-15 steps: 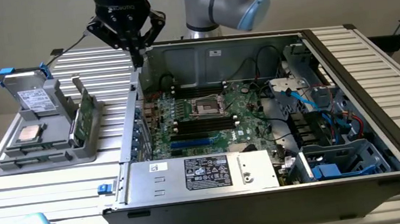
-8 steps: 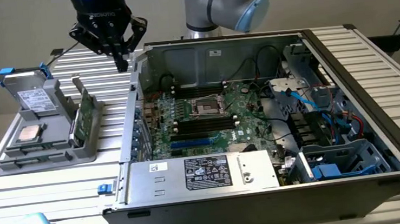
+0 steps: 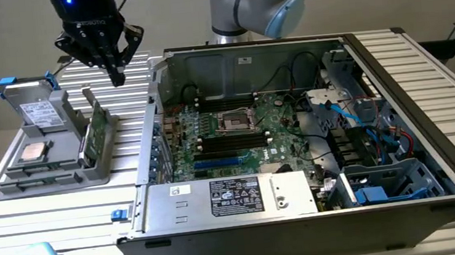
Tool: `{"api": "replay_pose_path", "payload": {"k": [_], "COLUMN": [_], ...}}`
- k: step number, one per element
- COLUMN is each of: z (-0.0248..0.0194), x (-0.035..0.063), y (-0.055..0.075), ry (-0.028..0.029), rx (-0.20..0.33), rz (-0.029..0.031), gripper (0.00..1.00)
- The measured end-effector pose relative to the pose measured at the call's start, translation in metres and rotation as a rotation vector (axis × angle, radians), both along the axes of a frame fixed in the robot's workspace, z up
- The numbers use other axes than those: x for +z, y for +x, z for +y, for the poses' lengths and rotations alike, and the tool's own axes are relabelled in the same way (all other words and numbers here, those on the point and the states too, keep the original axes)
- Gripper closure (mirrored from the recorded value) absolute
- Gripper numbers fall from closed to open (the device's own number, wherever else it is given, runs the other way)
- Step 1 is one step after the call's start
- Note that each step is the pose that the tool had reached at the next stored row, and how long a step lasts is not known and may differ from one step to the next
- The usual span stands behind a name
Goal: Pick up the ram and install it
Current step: 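Reach for the ram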
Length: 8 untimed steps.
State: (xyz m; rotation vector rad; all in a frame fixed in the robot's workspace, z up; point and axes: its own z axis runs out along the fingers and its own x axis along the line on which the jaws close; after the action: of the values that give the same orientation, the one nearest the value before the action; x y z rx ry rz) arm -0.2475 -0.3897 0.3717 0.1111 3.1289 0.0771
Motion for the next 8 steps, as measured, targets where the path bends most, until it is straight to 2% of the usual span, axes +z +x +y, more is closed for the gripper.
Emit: {"api": "replay_pose_path", "payload": {"k": [4, 6, 8], "z": [0.0009, 0.0013, 0.0017], "x": [-0.0012, -0.0014, -0.0015], "y": [-0.018, -0.027, -0.036], "ry": [0.0000, 0.0000, -0.0001], "rx": [0.000, 0.000, 0.000], "rz": [0.0092, 0.0179, 0.0310], "gripper": [0.89, 0.89, 0.89]}}
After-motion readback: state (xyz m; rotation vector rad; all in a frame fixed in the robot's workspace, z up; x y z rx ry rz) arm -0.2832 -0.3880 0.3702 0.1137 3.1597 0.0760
